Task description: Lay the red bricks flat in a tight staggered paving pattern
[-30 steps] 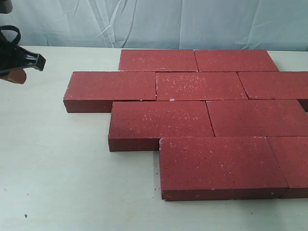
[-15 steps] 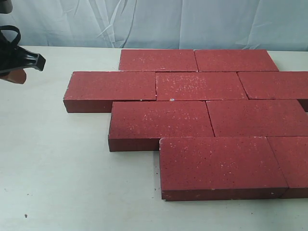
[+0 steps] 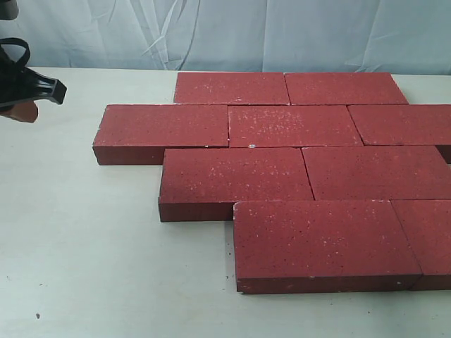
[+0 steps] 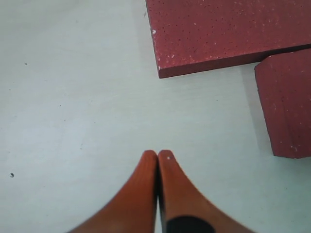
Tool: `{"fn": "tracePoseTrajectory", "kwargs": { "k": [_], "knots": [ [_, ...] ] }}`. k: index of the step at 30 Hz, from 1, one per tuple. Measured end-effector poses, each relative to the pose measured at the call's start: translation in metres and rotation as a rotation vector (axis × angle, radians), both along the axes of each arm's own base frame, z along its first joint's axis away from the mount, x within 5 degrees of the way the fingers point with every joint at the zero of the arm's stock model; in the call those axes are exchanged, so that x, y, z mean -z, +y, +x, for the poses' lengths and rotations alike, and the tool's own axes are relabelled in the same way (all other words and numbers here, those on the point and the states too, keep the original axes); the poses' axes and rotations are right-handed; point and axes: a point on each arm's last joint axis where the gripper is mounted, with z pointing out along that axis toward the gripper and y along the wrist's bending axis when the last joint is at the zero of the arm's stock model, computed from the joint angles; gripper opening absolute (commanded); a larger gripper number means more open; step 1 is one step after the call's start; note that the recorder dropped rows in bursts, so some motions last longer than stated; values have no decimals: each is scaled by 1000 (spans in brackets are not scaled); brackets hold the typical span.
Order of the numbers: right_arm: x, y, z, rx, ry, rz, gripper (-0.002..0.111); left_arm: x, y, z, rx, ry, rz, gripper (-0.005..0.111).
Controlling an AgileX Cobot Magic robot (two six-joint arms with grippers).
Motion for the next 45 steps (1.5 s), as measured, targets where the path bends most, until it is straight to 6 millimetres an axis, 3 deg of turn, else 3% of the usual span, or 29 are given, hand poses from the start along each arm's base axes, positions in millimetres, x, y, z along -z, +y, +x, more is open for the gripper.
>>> {"fn": "tracePoseTrajectory", "kwargs": {
  "k": [23,35,45],
  "knots": [
    [3,0,-4,1,-33,3,-1,0,1,0,3,-2,13,0],
    [65,-1,-4,8,-33,5,-1,0,1,0,3,-2,13,0],
    [101,-1,3,15,7,2,-1,0,1,1,3,-7,12,0]
  ]
}}
